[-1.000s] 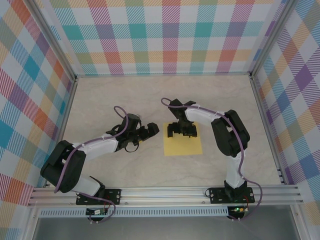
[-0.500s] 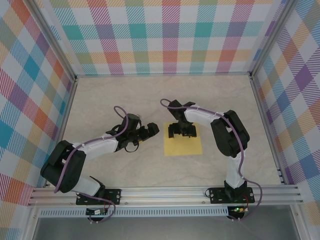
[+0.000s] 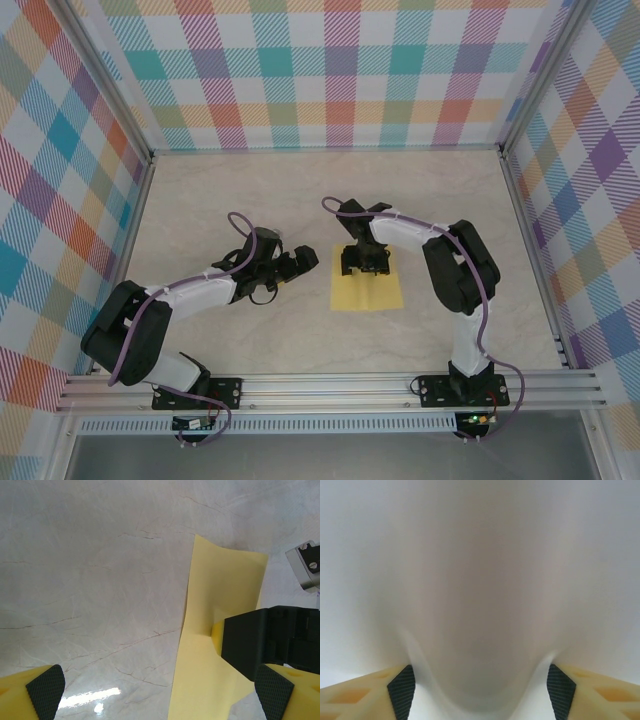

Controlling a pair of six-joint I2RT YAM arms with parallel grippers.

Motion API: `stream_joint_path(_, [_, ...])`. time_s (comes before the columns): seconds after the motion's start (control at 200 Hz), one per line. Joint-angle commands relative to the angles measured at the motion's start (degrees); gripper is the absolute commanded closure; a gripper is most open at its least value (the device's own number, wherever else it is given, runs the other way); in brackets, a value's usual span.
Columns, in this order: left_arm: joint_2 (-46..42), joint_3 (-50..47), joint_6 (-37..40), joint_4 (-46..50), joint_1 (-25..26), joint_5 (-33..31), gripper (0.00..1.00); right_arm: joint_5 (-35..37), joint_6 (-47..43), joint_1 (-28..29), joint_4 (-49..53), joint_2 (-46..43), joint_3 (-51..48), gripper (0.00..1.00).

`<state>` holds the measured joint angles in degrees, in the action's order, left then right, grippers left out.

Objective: Fold a paper plane with a square sheet of paper (pick it up from the middle)
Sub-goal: Fold the square sheet of paper in half at the center of the table.

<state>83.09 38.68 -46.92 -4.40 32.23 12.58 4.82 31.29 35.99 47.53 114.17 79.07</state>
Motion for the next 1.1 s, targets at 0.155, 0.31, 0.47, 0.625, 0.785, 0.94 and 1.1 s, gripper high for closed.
stream_joint_path(0.155, [-0.5,0.9,0.5,2.0,-0.1,-0.3,0.00,-4.8,0.6,0.2,-0.3,-4.9,-0.4,0.53])
stream_joint_path(0.31, [-1.3,1.1,0.5,3.1,-0.1,-1.3,0.00,-8.1,1.8,0.1,-2.0,-9.4,-1.4,0.58])
stream_joint_path(0.47, [-4.2,0.4,0.1,4.3,-0.1,-3.4,0.00,-16.7,3.4,-0.6,-6.6,-14.4,-3.3,0.59])
stream_joint_path(0.625, [-9.0,0.4,-0.1,7.5,-0.1,-5.8,0.00,-29.7,6.6,-1.7,-15.5,-17.1,-5.7,0.59])
stream_joint_path(0.785, [-15.2,0.1,-0.1,11.5,-0.1,-8.7,0.00,-41.1,8.9,-2.7,-25.4,-16.3,-8.0,0.58])
stream_joint_path(0.94, [-17.8,-1.5,-1.5,10.3,-0.2,-9.0,0.00,-44.1,7.1,-4.4,-26.8,-12.1,-9.3,0.58])
stream_joint_path(1.1, [-16.4,-1.9,-3.1,7.8,-0.2,-9.5,0.00,-46.5,4.4,-6.7,-26.9,-7.0,-10.2,0.58])
